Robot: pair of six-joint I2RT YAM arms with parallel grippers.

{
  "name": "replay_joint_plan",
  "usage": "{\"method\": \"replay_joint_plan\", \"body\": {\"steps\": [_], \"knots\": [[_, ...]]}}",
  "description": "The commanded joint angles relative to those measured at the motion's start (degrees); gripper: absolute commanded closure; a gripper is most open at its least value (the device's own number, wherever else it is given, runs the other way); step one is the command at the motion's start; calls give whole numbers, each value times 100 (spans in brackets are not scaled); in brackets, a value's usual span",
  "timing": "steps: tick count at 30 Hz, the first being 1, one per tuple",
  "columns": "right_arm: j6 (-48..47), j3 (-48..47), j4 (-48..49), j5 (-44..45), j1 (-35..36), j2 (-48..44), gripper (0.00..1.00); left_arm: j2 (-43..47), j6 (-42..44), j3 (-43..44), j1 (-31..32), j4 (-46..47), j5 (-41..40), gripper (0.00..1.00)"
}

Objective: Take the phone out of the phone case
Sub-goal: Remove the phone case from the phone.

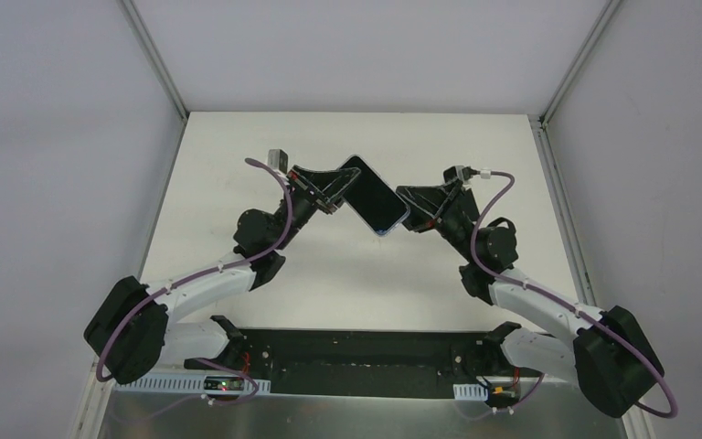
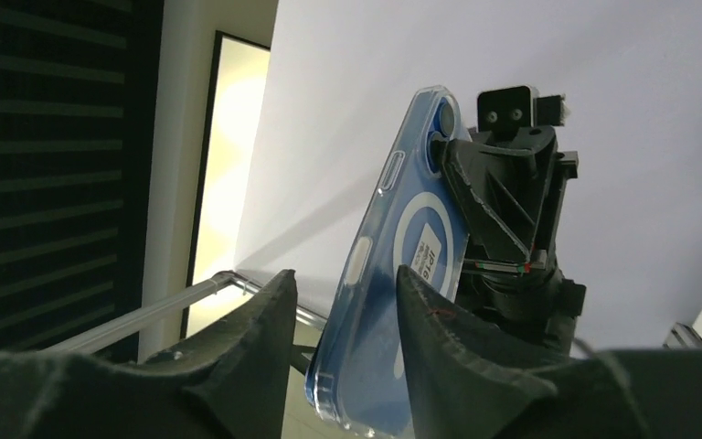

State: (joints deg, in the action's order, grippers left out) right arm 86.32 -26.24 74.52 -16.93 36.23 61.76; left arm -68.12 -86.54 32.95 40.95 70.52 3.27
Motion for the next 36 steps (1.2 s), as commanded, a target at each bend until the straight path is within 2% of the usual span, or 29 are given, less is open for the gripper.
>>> {"method": "replay_joint_plan", "body": {"steps": [1,7,9,12,13,15,16,19,20,21,25,28,30,33,36], "knots": [[139,137,599,-517,-199,-102,50,298,297,45,71,-40,267,100],[219,481,442,-528,-813,-244,30,573,544,26,69,-248,288,100],[154,444,-307,-680,-1136,-504,24,745,783,-2,73,-559,329,100],[-775,115,-2354,-813,-1443,-1327,21,1138,1267,-81,71,-1453,222,100],[-1366,-198,-3483,-721,-1435,-1721,21,1293,1430,-136,71,-1690,121,100],[-1567,-797,-5682,-721,-1290,-2381,21,1575,1744,-256,71,-2104,-153,100],[-3296,-1007,-6466,185,-1225,-2635,18,1716,1905,-295,71,-2284,-280,100],[-4268,-1380,-7872,1102,-1160,-3105,12,2008,2310,-333,79,-2803,-677,100],[-4436,-1467,-8210,1258,-1125,-3180,3,2101,2436,-309,79,-2962,-777,100],[-4489,-1488,-8555,1407,-1079,-3206,1,2146,2556,-300,80,-3147,-849,100],[-3823,-1197,-8807,1482,-1021,-3108,0,2157,2803,-307,80,-3390,-1181,100],[-2918,-407,-7860,893,-1071,-3181,1,2101,2984,-252,80,-3466,-1244,100],[-2898,-129,-7143,106,-1177,-3091,0,2062,3082,-170,80,-3488,-1128,100],[-2919,45,-6628,-283,-1163,-2910,0,2050,3043,-58,79,-3579,-1096,100],[-3333,-269,-7281,84,-793,-2813,0,2013,2986,24,85,-3580,-981,100]]}}
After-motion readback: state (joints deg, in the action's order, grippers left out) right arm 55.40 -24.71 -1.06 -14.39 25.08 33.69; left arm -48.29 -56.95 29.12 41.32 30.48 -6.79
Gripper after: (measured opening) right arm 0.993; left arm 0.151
